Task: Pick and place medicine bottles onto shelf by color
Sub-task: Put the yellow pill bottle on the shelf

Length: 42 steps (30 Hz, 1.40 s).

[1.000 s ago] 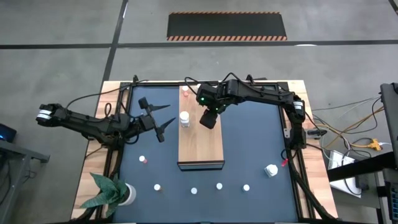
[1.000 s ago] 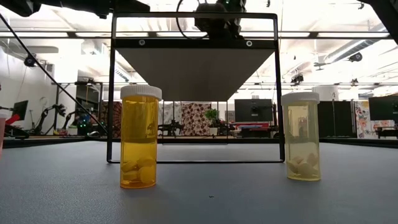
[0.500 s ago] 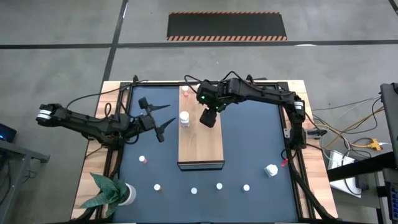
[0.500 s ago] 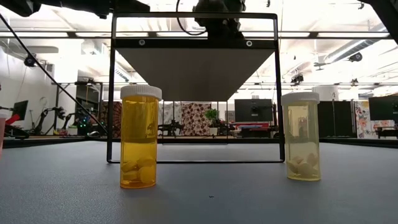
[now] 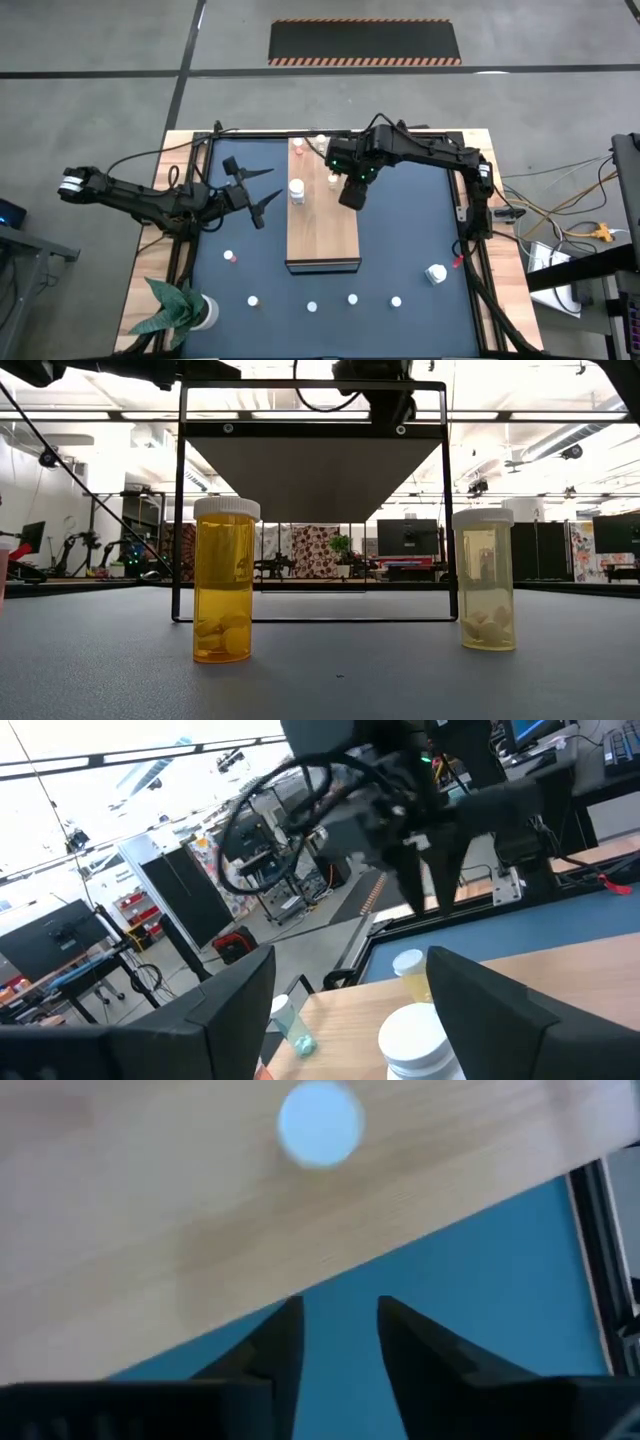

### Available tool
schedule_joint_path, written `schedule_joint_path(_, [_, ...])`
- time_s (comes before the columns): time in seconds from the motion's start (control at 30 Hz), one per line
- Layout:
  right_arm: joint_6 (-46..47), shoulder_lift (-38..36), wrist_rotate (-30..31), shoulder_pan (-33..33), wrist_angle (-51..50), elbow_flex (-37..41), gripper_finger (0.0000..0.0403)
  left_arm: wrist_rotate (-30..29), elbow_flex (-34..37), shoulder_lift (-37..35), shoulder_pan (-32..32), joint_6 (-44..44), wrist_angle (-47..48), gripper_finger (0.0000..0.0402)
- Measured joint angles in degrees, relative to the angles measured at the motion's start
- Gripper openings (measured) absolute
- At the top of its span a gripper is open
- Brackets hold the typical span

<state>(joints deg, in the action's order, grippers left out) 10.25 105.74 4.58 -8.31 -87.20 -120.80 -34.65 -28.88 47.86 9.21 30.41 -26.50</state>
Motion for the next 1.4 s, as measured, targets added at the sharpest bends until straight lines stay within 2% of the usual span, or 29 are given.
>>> schedule_joint_path(0.2, [-1.0, -1.2, 0.0, 1.7, 9.4, 5.9, 0.0036, 0.0, 0.0, 0.0, 0.0, 0.0, 0.0, 0.0244])
schedule_joint_path(0.33, [-2.0, -1.5, 0.0, 1.8, 14.6, 8.8, 0.0011, 0.0, 0.0, 0.0, 0.0, 0.0, 0.0, 0.0244])
schedule_joint_path(0.47, [-2.4, -1.5, 0.5, 1.3, 17.5, 11.5, 0.0009, 0.0, 0.0, 0.1, 0.0, 0.0, 0.0, 0.0244])
schedule_joint_path(0.63, [-3.7, -1.5, 4.6, 0.9, 19.8, 13.2, 0.0009, 0.0, -0.1, 0.0, 0.0, 0.0, 0.0, 0.0244])
schedule_joint_path(0.83, [-6.2, -1.5, 4.7, 0.4, 27.5, 15.1, 0.0009, 0.0, -0.1, 0.0, 0.0, 0.0, 0.0, 0.0244])
schedule_joint_path(1.1, [-6.9, -1.5, 4.7, 0.1, 27.0, 16.0, 0.0009, 0.0, -0.1, 0.0, 0.0, 0.0, -0.1, 0.0244])
schedule_joint_path(1.4, [-9.7, -1.3, 4.6, -1.0, 35.9, 16.1, 0.0009, 0.0, -0.2, 0.1, 0.0, 0.0, -0.1, 0.0244])
